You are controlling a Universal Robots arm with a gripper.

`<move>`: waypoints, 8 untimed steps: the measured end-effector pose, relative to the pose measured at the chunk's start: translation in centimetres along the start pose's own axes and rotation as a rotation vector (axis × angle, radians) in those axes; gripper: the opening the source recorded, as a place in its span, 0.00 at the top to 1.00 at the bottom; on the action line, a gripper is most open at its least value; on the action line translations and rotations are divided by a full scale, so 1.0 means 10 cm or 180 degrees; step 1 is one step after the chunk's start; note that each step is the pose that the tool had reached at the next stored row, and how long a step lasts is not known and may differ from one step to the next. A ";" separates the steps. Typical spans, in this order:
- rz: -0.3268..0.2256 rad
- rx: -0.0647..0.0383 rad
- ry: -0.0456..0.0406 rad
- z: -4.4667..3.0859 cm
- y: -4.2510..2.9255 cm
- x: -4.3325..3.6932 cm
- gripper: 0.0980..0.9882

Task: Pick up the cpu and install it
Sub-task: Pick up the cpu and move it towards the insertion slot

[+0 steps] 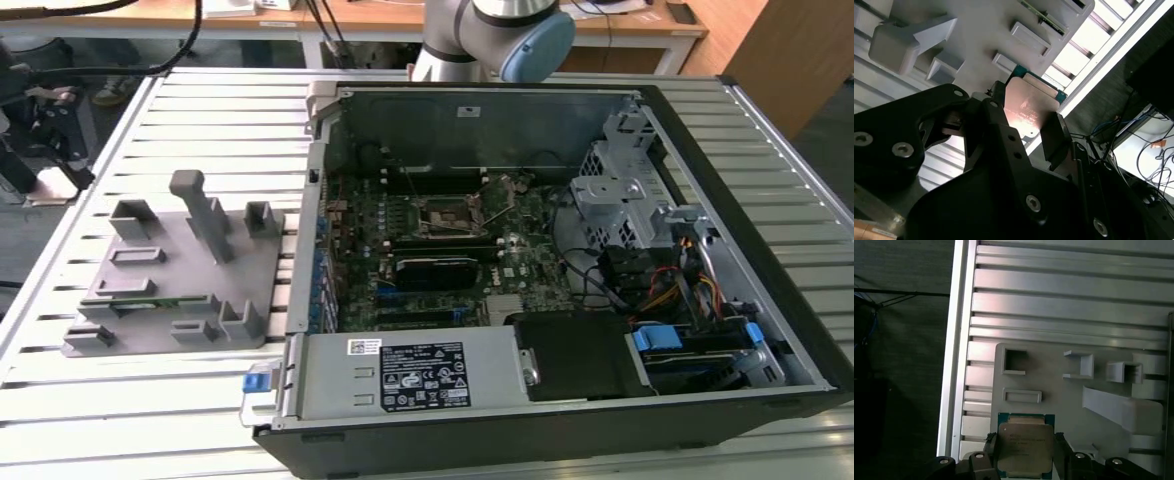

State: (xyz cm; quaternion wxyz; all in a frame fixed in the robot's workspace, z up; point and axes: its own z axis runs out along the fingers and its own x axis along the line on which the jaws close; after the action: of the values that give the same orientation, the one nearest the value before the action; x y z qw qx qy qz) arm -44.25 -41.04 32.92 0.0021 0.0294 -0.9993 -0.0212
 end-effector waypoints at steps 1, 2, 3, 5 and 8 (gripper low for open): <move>0.0000 0.0000 0.0000 -0.024 0.001 0.000 0.52; 0.0000 0.0000 0.0000 -0.048 0.002 0.000 0.52; 0.0000 0.0000 0.0000 -0.072 0.003 0.000 0.52; 0.0000 0.0000 0.0000 -0.123 0.006 0.001 0.52; 0.0000 0.0000 0.0000 -0.206 0.009 0.001 0.52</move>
State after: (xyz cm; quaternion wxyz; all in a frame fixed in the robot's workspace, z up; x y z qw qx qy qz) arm -44.25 -41.04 34.99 0.0020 0.0294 -0.9993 -0.0212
